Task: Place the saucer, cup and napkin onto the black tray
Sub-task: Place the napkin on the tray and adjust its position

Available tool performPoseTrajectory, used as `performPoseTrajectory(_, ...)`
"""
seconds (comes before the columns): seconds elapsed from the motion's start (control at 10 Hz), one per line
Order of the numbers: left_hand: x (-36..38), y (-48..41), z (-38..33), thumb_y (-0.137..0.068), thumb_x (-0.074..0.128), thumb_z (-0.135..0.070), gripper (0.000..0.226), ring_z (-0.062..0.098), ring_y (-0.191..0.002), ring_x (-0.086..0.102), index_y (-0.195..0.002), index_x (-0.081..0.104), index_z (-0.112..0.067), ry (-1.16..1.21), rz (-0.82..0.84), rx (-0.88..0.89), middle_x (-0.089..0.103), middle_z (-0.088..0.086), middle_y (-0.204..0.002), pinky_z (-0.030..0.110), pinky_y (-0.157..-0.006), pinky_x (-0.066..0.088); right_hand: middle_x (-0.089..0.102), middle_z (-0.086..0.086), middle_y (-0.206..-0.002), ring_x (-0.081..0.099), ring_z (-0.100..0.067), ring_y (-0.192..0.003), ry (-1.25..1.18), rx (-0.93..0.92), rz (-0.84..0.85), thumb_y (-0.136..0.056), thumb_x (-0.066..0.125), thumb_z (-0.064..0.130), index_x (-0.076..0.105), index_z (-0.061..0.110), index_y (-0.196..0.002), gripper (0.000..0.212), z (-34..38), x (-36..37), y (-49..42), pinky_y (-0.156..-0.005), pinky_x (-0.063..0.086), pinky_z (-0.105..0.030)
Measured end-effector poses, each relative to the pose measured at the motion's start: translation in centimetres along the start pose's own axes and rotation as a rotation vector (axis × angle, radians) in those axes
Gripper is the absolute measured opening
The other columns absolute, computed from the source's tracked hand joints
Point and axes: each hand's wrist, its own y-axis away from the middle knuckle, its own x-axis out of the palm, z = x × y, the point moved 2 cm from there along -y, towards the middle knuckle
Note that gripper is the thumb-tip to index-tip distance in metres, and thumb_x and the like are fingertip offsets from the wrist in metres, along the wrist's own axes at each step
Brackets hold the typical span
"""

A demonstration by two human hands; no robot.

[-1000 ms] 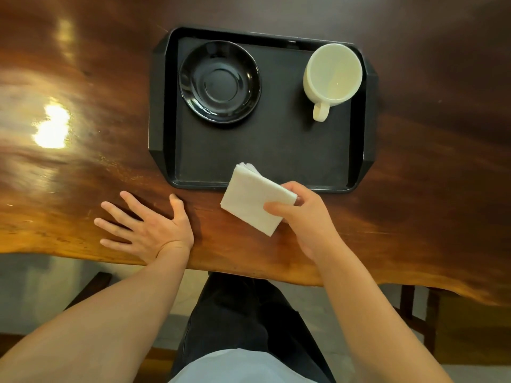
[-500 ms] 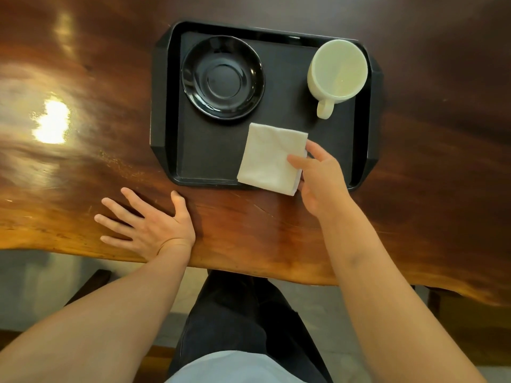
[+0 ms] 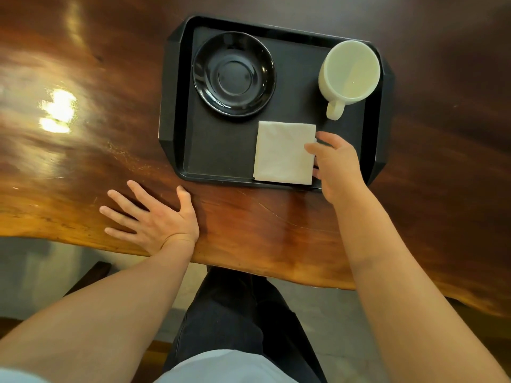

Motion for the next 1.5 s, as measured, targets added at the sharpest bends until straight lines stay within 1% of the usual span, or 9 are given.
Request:
performPoseTrajectory(0.2,0.1,0.0,0.0,-0.091,0.033,-0.073,0.092,0.045,-0.157,0.002,-0.164,0.015,-0.019,0.009,-0.002,0.010,0.008,0.017,-0.172,0.066,-0.123,0.002,0.068,0.001,-0.101,0.067,-0.022,-0.103,0.105,0.039,-0.032,-0.095,0.061,0.016,0.067,0.022,-0.105,0.013,1.1,-1.0,-0.4,-0.085,0.058,-0.034)
performPoseTrajectory(0.3,0.1,0.0,0.0,-0.092,0.036,-0.072,0.092,0.045,-0.157,0.002,-0.163,0.015,-0.019,0.013,-0.008,0.012,0.008,0.017,-0.172,0.066,-0.123,0.003,0.069,-0.002,-0.102,0.069,-0.019,-0.095,0.023,-0.004,-0.168,-0.094,0.063,0.019,0.064,0.020,-0.108,0.014,2.2,-2.0,-0.8,-0.077,0.057,-0.029)
performPoseTrajectory(0.4,0.1,0.0,0.0,-0.092,0.039,-0.070,0.091,0.045,-0.157,0.002,-0.164,0.015,-0.018,0.011,-0.014,0.011,0.008,0.017,-0.172,0.066,-0.123,0.003,0.066,-0.003,-0.110,0.067,-0.015,-0.093,-0.103,0.015,-0.180,-0.093,0.065,0.025,0.055,0.019,-0.130,0.038,3.3,-2.5,-1.8,-0.074,0.057,-0.029)
performPoseTrajectory(0.6,0.1,0.1,-0.1,-0.094,0.043,-0.068,0.090,0.045,-0.157,0.003,-0.163,0.016,-0.018,0.023,-0.023,0.014,0.009,0.018,-0.172,0.065,-0.123,0.002,0.068,-0.008,-0.114,0.064,-0.022,-0.100,-0.376,0.201,0.065,-0.097,0.064,0.030,0.065,0.012,-0.122,0.031,4.0,-1.4,-3.2,-0.073,0.051,-0.032)
performPoseTrajectory(0.7,0.1,0.1,0.0,-0.093,0.042,-0.068,0.090,0.046,-0.157,0.003,-0.163,0.016,-0.018,0.025,-0.032,0.019,0.009,0.018,-0.172,0.066,-0.123,0.003,0.071,-0.007,-0.111,0.064,-0.017,-0.089,-0.367,0.175,0.043,-0.100,0.059,0.033,0.068,0.011,-0.114,0.028,4.0,-1.1,-3.6,-0.071,0.051,-0.028)
performPoseTrajectory(0.9,0.1,0.1,0.0,-0.092,0.041,-0.068,0.089,0.046,-0.157,0.004,-0.163,0.016,-0.018,0.038,-0.040,0.024,0.009,0.018,-0.172,0.067,-0.123,0.003,0.070,-0.008,-0.113,0.063,-0.017,-0.092,-0.404,0.152,0.048,-0.102,0.055,0.032,0.066,0.011,-0.112,0.026,4.7,-1.6,-4.6,-0.070,0.051,-0.026)
performPoseTrajectory(1.2,-0.2,0.2,-0.1,-0.093,0.043,-0.066,0.089,0.046,-0.157,0.003,-0.163,0.016,-0.017,0.047,-0.040,0.026,0.009,0.019,-0.171,0.067,-0.123,0.003,0.069,-0.008,-0.119,0.066,-0.020,-0.102,-0.414,0.146,-0.012,-0.102,0.053,0.031,0.061,0.011,-0.129,0.034,6.5,-3.2,-6.2,-0.071,0.054,-0.029)
performPoseTrajectory(1.4,-0.2,0.2,-0.1,-0.093,0.044,-0.066,0.089,0.046,-0.157,0.003,-0.163,0.017,-0.017,0.056,-0.046,0.023,0.009,0.019,-0.171,0.066,-0.123,0.003,0.071,-0.003,-0.105,0.071,-0.016,-0.084,-0.296,0.068,-0.232,-0.099,0.056,0.025,0.059,0.015,-0.121,0.025,5.6,-2.8,-4.4,-0.068,0.057,-0.028)
performPoseTrajectory(1.5,-0.2,0.2,-0.1,-0.094,0.045,-0.066,0.089,0.046,-0.157,0.004,-0.163,0.016,-0.018,0.056,-0.044,0.021,0.009,0.018,-0.172,0.066,-0.123,0.003,0.067,-0.005,-0.087,0.055,-0.012,-0.060,-0.305,0.022,-0.287,-0.096,0.055,0.017,0.060,0.013,-0.104,0.010,4.9,-1.4,-3.1,-0.047,0.043,-0.022)
